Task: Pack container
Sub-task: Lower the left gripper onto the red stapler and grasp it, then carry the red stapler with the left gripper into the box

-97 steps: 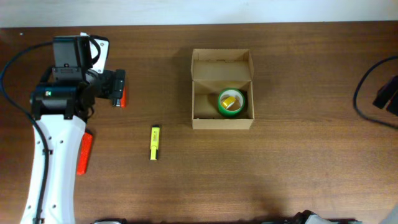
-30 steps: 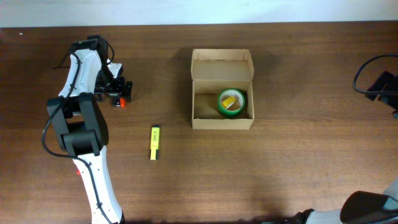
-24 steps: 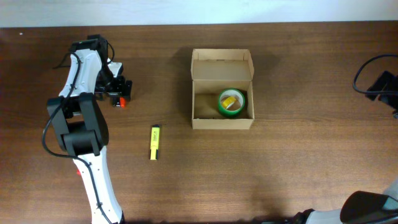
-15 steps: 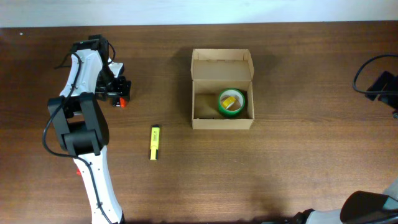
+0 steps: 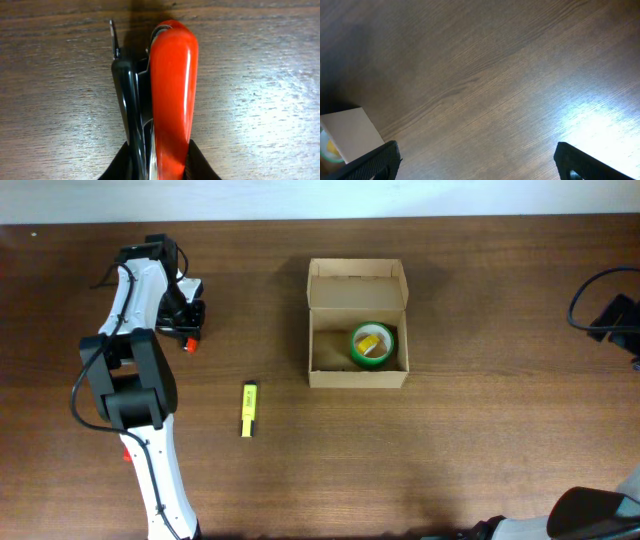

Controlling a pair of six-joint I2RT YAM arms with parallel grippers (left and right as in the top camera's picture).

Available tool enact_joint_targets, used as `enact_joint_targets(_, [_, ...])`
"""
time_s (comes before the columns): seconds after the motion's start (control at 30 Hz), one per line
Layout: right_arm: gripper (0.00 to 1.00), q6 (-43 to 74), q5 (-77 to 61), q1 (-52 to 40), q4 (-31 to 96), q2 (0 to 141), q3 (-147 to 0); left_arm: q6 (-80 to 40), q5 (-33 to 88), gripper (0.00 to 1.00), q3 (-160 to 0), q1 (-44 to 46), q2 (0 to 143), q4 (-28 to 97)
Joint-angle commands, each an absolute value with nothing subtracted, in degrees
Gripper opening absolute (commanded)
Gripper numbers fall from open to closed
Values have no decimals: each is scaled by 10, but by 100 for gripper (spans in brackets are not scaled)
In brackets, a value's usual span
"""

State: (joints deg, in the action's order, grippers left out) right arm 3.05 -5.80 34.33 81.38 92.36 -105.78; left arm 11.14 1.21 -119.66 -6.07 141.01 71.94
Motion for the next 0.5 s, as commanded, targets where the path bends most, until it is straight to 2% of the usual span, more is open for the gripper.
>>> enact_joint_targets(0.0, [99,35,-72,345,812,927,-1055,115,28,5,-1196,-57,1435,718])
enact_joint_targets(0.07, [99,35,-72,345,812,927,-1055,115,28,2,-1196,-57,1435,718])
enact_joint_targets(0.47, [99,35,-72,345,812,927,-1055,160,48,2,-1275,-38,1402,761])
